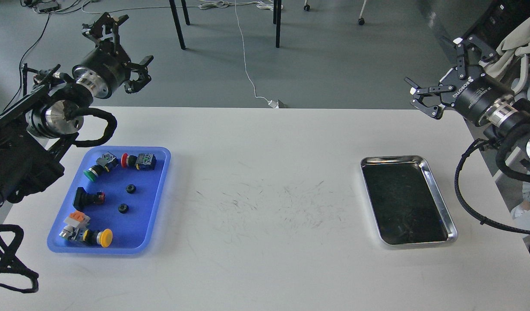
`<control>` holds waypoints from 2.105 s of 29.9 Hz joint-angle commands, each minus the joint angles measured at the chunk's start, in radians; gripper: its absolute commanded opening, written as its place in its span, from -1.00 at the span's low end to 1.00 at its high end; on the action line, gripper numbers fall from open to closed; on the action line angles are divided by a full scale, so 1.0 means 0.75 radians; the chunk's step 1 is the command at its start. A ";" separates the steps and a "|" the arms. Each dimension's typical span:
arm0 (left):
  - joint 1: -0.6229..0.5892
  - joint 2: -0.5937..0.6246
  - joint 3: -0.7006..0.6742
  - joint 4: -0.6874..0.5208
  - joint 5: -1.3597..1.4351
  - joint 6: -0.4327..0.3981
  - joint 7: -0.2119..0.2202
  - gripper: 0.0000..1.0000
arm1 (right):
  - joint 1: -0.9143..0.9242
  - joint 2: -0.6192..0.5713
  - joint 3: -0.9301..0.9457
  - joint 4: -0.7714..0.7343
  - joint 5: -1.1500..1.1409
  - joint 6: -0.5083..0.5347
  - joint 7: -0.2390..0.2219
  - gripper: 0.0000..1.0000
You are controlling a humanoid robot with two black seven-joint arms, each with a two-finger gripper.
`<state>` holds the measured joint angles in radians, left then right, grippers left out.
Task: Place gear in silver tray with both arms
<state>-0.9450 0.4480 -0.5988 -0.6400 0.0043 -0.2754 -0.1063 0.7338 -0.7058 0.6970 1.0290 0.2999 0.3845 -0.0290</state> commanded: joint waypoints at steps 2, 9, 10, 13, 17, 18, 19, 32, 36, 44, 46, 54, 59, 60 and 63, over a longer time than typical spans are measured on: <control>0.000 0.024 0.017 -0.002 0.009 0.003 0.009 0.97 | 0.005 0.027 0.005 0.002 -0.003 -0.003 0.008 0.97; -0.002 0.020 0.011 0.009 0.009 0.003 0.007 0.97 | 0.005 0.033 0.005 0.005 -0.003 0.001 0.008 0.98; -0.002 0.020 0.005 0.009 0.009 -0.009 -0.001 0.97 | 0.005 0.033 0.005 0.005 -0.003 0.001 0.008 0.98; -0.002 0.020 0.015 0.009 0.009 -0.009 -0.001 0.97 | 0.005 0.033 0.003 0.023 -0.005 0.001 0.008 0.97; -0.002 0.016 0.017 0.009 0.009 -0.003 -0.008 0.97 | 0.005 0.029 0.001 0.027 -0.005 0.001 0.008 0.97; -0.002 0.016 0.017 0.011 0.009 0.001 -0.004 0.97 | 0.005 0.029 0.001 0.027 -0.005 0.001 0.008 0.98; -0.002 0.016 0.015 0.011 0.009 0.001 0.003 0.97 | 0.003 0.029 0.003 0.027 -0.005 0.001 0.008 0.98; -0.004 0.027 0.015 0.033 0.009 -0.005 -0.002 0.97 | 0.011 0.033 0.003 0.019 -0.005 0.001 0.008 0.97; -0.004 0.025 0.017 0.033 0.011 0.003 0.001 0.97 | 0.014 0.029 0.001 0.013 -0.005 0.003 0.008 0.97; -0.002 0.031 0.017 0.039 0.117 -0.009 0.011 0.97 | 0.014 0.006 -0.003 0.035 -0.001 -0.014 0.008 0.97; -0.002 0.033 0.017 0.041 0.135 -0.007 0.011 0.97 | 0.009 -0.032 0.001 0.058 -0.001 -0.014 0.006 0.97; 0.010 0.112 0.017 0.025 0.137 -0.003 0.011 0.97 | -0.001 -0.071 0.001 0.088 -0.003 -0.012 0.006 0.97; 0.008 0.206 0.019 -0.038 0.139 -0.032 0.013 0.97 | -0.001 -0.071 0.011 0.095 -0.005 0.005 0.006 0.97; 0.010 0.225 0.021 -0.077 0.139 -0.026 0.013 0.97 | -0.001 -0.071 0.020 0.090 -0.005 0.007 0.006 0.98; 0.047 0.349 0.025 -0.283 0.141 0.023 0.015 0.97 | -0.009 -0.077 0.028 0.084 -0.005 0.023 0.004 0.97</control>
<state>-0.9352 0.6277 -0.5832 -0.7272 0.1082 -0.2881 -0.0965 0.7316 -0.7596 0.7117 1.0966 0.2962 0.3921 -0.0253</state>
